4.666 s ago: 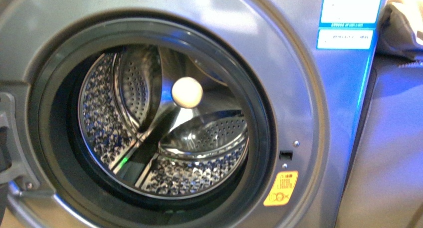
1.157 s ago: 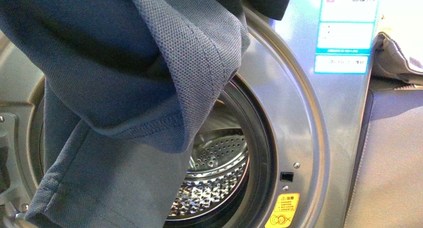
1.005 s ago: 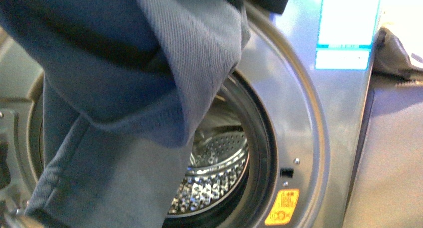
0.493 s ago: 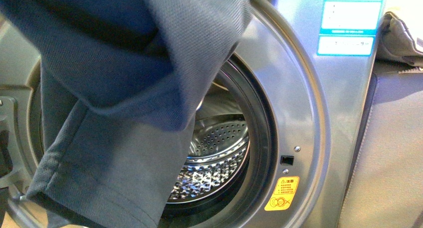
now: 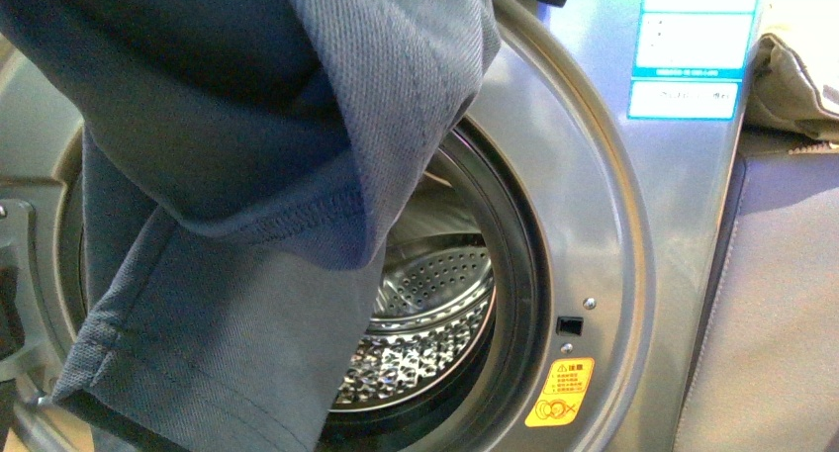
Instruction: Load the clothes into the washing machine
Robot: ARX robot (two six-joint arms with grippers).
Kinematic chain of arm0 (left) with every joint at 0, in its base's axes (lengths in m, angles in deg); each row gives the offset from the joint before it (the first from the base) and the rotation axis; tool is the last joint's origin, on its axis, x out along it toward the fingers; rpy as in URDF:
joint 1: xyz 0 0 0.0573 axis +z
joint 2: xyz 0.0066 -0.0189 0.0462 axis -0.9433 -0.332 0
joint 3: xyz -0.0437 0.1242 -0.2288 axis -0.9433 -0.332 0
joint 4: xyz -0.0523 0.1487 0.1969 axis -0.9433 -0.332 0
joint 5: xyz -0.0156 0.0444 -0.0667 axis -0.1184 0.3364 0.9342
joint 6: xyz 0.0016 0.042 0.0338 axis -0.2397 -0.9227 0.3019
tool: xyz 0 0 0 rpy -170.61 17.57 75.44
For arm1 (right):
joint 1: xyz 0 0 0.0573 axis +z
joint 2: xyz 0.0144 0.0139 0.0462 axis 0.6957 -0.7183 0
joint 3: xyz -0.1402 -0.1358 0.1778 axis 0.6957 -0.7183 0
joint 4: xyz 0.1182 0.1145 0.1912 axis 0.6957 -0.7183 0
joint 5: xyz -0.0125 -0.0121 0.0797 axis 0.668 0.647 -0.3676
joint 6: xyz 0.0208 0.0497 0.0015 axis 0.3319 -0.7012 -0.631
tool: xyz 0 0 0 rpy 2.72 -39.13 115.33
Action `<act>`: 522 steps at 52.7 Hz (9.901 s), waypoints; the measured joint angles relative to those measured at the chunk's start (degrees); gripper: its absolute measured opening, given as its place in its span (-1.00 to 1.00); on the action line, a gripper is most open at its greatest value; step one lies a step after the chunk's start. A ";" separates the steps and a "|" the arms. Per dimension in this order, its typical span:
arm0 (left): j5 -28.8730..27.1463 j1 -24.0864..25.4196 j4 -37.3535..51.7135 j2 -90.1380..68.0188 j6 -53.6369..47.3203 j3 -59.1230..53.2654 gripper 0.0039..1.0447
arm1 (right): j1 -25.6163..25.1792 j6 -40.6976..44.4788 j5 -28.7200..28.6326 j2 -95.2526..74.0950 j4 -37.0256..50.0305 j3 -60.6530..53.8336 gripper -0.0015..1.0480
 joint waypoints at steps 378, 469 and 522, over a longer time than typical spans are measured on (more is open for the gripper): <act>-25.57 -3.76 -0.66 -117.94 -9.53 96.02 -0.61 | -38.93 -4.00 5.14 64.67 5.92 -84.39 -0.95; -16.00 -5.97 7.32 -88.39 -5.27 47.63 0.88 | -38.97 -3.98 5.11 77.33 0.39 -91.23 -0.95; -18.73 -20.39 14.75 -52.02 -2.54 14.03 0.88 | -38.97 -4.00 5.11 77.33 0.39 -91.23 -0.95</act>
